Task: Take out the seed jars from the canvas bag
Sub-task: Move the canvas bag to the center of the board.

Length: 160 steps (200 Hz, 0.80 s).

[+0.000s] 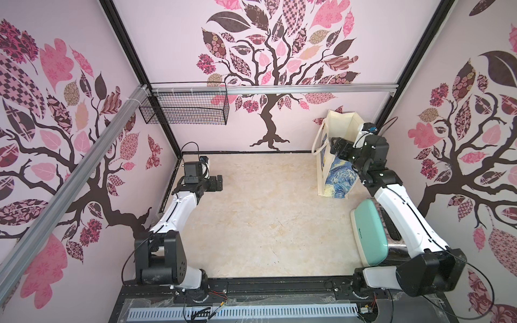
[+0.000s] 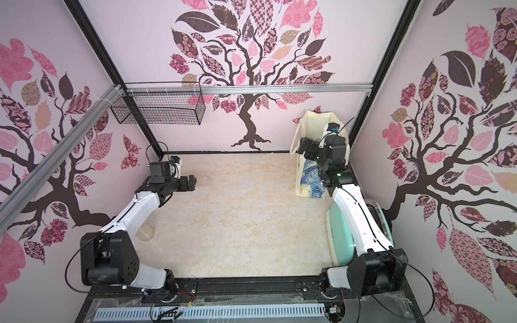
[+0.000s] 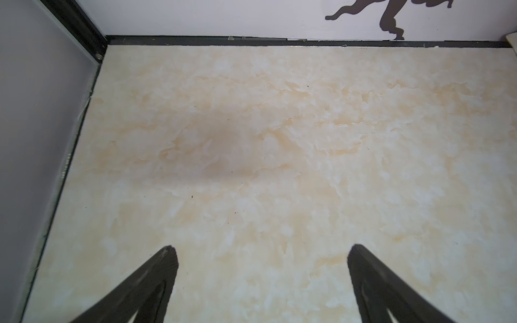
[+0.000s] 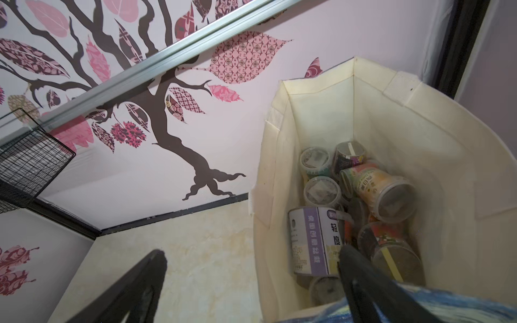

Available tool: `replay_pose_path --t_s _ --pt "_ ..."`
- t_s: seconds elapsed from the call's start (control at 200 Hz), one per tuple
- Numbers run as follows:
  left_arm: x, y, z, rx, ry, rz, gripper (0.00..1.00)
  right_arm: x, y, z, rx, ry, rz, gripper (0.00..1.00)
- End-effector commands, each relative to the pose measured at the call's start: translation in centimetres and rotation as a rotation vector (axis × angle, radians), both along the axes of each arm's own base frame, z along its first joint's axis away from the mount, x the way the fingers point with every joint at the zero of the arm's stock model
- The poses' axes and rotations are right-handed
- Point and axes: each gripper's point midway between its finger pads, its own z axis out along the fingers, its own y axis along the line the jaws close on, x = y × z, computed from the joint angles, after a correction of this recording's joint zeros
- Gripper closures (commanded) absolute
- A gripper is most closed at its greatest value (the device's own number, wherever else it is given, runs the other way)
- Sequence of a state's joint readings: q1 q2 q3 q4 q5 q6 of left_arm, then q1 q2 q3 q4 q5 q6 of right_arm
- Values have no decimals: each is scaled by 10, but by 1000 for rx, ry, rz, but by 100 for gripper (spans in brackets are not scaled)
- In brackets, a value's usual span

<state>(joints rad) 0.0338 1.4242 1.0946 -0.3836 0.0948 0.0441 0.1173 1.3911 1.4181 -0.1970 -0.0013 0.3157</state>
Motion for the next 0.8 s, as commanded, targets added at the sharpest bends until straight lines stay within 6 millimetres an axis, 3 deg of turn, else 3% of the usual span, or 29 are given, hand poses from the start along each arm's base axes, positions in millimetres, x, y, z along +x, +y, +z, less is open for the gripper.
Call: replay_pose_path --t_s 0.0,0.155,0.3,0.445,0.625,0.795 --pt "-15 17 24 39 41 17 2 5 9 -38 -101 240 21 8" --pt "-40 37 49 -17 72 32 2 32 9 -51 -276 375 -43 15" --pt "-77 16 57 22 150 -170 2 52 8 -72 -317 505 -62 23" --pt "-102 10 59 37 218 -224 2 69 5 -65 -351 503 -85 27" --pt "-114 9 54 33 273 -235 2 96 12 -61 -342 459 -85 39" --pt "-115 5 61 15 265 -236 2 98 21 -83 -305 513 -46 47"
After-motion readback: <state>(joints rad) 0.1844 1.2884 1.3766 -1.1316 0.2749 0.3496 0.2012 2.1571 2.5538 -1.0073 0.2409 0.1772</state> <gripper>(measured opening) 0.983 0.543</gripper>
